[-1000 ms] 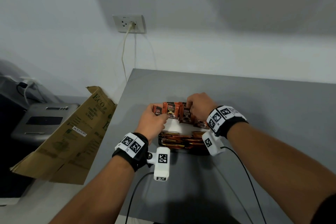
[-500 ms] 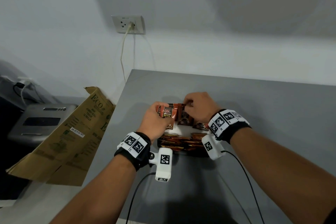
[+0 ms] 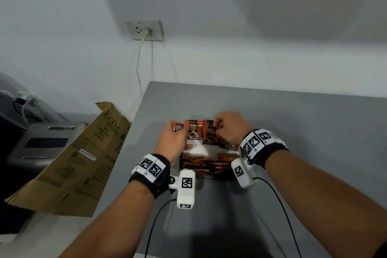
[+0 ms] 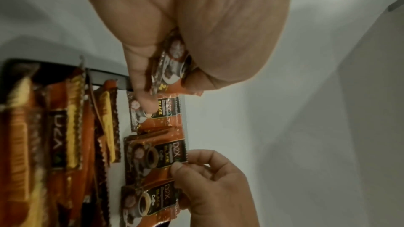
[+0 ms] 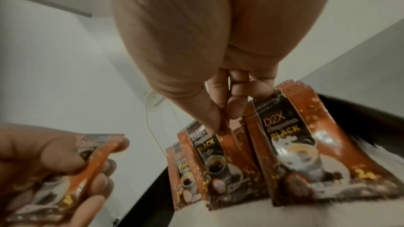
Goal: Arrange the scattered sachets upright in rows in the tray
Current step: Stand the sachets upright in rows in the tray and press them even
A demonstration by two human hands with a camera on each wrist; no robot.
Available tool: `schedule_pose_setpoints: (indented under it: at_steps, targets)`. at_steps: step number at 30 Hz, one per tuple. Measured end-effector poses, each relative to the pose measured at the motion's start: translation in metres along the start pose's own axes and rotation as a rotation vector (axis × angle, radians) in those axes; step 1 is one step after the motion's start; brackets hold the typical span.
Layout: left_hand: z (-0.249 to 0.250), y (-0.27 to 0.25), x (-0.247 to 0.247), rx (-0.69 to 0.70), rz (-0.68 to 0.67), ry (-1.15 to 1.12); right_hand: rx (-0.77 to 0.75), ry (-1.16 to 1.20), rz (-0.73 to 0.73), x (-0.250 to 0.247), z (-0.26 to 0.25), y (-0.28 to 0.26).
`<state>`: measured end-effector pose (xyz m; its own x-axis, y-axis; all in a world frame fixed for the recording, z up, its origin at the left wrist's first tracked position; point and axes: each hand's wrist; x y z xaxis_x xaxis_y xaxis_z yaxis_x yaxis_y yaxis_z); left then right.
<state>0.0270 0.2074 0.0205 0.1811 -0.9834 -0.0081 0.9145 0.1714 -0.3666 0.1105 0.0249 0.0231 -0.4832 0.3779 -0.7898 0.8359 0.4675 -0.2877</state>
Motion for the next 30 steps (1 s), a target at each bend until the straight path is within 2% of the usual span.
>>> schedule_pose_setpoints:
  at_steps: [6,17,22,25,27,30]
  targets:
    - [-0.005,-0.003,-0.007,0.042,0.036,0.152,0.062,-0.122,-0.024,0.01,0.0,0.007]
    - [-0.005,-0.006,-0.008,0.036,0.009,0.268,0.027,-0.254,-0.034,0.007,-0.003,0.013]
    - [-0.004,-0.006,-0.007,0.05,-0.027,0.254,-0.044,-0.095,0.036,-0.005,-0.01,0.006]
    - [0.0,-0.006,-0.001,0.103,-0.068,0.253,-0.137,0.091,-0.071,-0.016,-0.03,-0.004]
    - [0.003,-0.007,0.004,0.134,-0.102,0.235,-0.188,0.115,-0.131,-0.019,-0.044,-0.008]
    - [0.003,-0.003,0.004,0.134,-0.067,0.206,-0.202,0.082,-0.065,-0.02,-0.053,-0.005]
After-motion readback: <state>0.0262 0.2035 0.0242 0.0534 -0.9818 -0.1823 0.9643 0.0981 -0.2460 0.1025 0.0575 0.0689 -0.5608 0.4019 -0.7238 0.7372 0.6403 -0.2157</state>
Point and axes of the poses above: each hand's wrist, its own y-axis towards the middle knuckle, its own x-axis out of the palm, z = x × y, and after that the axes turned 9 degrees about -z, right-handed
